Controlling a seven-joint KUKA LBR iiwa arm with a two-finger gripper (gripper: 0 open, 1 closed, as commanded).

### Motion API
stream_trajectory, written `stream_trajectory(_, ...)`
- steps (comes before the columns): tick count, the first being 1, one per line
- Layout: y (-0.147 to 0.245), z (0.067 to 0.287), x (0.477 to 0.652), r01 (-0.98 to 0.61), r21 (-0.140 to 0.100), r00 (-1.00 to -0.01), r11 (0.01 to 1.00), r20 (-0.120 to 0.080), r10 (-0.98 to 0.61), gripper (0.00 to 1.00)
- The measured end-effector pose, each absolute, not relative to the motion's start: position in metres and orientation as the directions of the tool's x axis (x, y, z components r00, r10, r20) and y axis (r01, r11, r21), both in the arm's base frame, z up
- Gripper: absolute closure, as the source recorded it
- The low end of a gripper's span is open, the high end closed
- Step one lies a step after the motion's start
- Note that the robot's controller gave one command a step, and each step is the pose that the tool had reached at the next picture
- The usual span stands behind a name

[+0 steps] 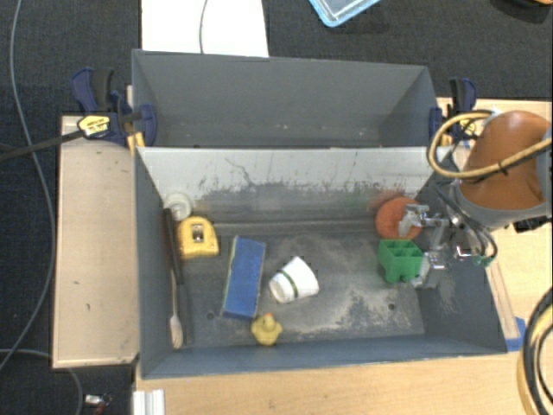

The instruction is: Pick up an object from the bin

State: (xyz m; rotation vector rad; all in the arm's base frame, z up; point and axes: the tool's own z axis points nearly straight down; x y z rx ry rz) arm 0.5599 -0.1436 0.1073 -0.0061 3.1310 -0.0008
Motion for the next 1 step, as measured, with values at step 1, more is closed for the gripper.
stream_trajectory(1,-0.1505,0.0693,0.5545,-0.126,-0.004,-0.992,0.992,-0.018,-0.126,0.00)
